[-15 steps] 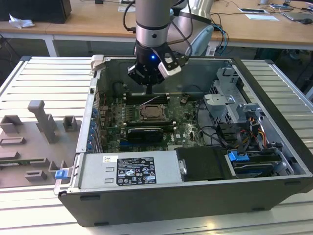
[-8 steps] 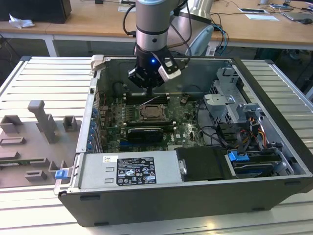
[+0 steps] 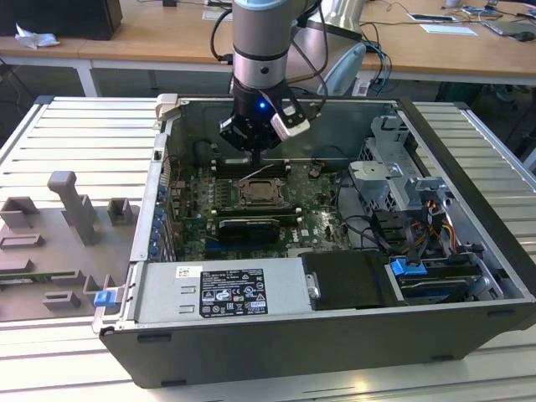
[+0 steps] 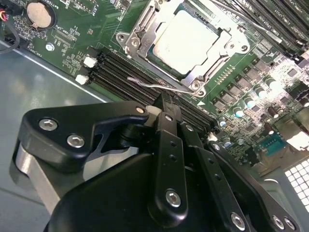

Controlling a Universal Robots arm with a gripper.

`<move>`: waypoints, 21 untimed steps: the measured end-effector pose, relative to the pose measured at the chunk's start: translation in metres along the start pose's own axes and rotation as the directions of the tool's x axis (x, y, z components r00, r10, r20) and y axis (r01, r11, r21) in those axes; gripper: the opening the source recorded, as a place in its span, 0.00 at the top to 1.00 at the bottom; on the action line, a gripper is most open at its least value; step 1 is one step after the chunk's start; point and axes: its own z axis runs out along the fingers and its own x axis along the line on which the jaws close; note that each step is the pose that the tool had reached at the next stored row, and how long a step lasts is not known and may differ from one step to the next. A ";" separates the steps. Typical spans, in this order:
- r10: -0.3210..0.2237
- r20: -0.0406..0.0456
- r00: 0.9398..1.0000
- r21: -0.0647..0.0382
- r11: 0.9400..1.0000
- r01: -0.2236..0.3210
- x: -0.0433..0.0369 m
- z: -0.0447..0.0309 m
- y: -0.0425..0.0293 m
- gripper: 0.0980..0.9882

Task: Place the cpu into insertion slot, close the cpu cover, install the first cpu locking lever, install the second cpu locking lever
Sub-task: 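Install the first cpu locking lever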

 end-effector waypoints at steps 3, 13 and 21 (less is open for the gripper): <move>0.000 0.000 1.000 0.000 1.000 0.000 0.0000 0.0005 -0.0001 0.99; 0.000 0.000 1.000 -0.005 1.000 0.000 -0.0001 0.0029 -0.0003 0.99; 0.000 0.001 1.000 -0.013 1.000 0.000 -0.0050 0.0083 -0.0006 0.99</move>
